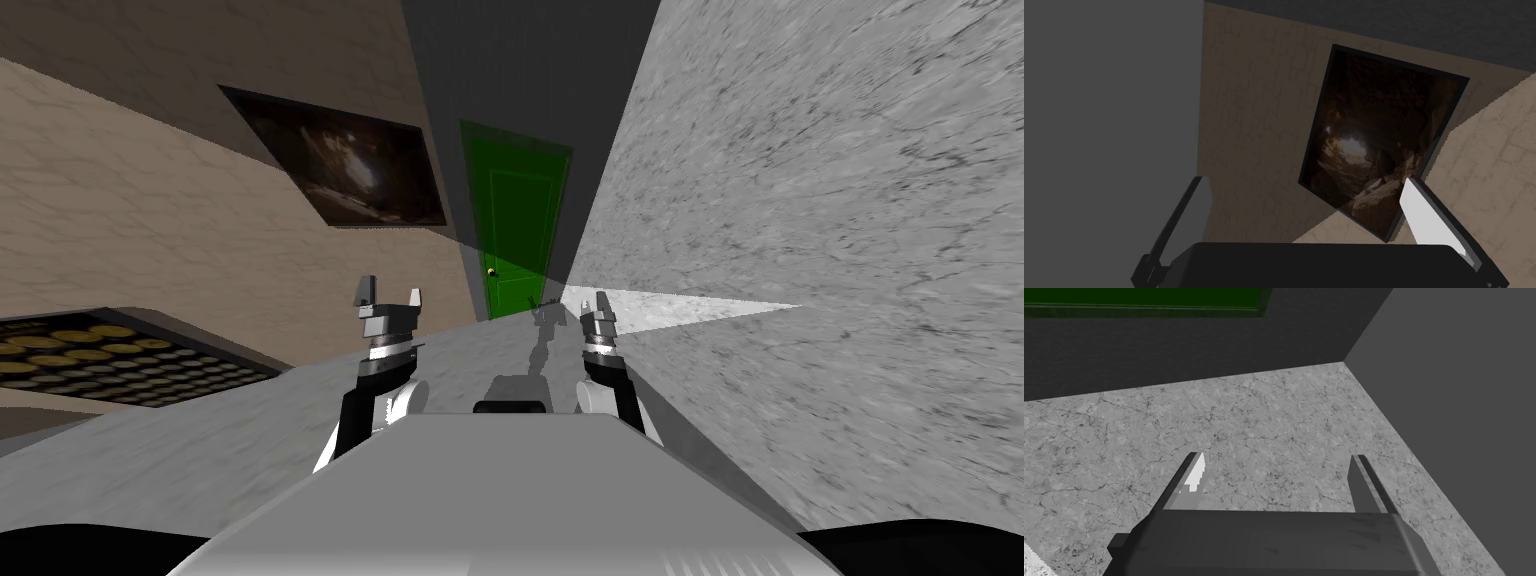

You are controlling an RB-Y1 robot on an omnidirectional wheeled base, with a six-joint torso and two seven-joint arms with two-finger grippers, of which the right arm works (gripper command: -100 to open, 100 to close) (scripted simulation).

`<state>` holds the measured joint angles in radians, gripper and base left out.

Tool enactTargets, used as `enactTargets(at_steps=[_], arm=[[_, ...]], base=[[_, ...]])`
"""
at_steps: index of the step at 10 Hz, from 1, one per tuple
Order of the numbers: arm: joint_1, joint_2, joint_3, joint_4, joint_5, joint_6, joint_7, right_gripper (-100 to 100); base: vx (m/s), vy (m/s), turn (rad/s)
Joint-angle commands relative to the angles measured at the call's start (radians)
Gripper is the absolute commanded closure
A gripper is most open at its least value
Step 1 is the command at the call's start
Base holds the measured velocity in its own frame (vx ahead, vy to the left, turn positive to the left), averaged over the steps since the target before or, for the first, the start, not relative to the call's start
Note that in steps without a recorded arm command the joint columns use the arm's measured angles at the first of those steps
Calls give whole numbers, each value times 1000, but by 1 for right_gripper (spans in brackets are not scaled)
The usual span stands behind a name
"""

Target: Pull the door open

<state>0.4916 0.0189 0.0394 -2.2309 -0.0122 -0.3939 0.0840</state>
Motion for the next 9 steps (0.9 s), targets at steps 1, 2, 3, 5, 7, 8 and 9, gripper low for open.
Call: enactTargets(at_steps=[1, 2, 3, 5, 7, 8, 9], arm=[[-7, -14, -16, 30, 14, -12, 24, -100], [-11, -21, -24, 45, 22, -18, 37, -100], [-16, -31, -38, 71, 34, -28, 58, -100], [-24, -42, -56, 105, 50, -41, 86, -100], [-33, -53, -76, 142, 68, -55, 117, -100], [-36, -57, -84, 157, 75, -61, 129, -100], [-43, -64, -99, 185, 89, -72, 152, -100]], base=[[82, -26, 119], [114, 75, 113], [161, 97, 91], [142, 54, 75], [135, 42, 97], [100, 28, 59], [117, 41, 140]])
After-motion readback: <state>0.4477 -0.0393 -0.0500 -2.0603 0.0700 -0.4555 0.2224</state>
